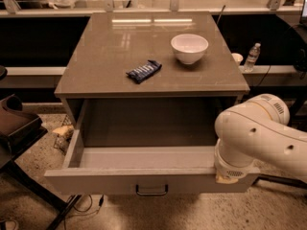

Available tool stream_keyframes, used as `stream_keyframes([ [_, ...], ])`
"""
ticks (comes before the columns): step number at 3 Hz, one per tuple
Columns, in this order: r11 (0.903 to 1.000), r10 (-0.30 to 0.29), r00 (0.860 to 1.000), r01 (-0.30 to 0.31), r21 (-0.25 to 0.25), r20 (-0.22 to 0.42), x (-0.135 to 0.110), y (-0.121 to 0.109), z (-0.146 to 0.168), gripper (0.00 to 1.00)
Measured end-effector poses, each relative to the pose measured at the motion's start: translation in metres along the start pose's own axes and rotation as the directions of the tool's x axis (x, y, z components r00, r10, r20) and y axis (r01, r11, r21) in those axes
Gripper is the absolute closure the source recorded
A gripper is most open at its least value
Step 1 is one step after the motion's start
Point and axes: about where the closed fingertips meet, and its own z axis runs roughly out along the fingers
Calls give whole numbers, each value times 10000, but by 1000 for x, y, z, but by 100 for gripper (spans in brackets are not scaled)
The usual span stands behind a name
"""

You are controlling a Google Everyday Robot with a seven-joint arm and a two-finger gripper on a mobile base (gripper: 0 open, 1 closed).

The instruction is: Open top drawer

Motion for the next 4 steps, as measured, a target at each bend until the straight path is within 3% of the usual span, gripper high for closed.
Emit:
stream_keyframes([
  [4, 9996, -18, 9999, 20, -291, 101, 4, 13, -3, 100],
])
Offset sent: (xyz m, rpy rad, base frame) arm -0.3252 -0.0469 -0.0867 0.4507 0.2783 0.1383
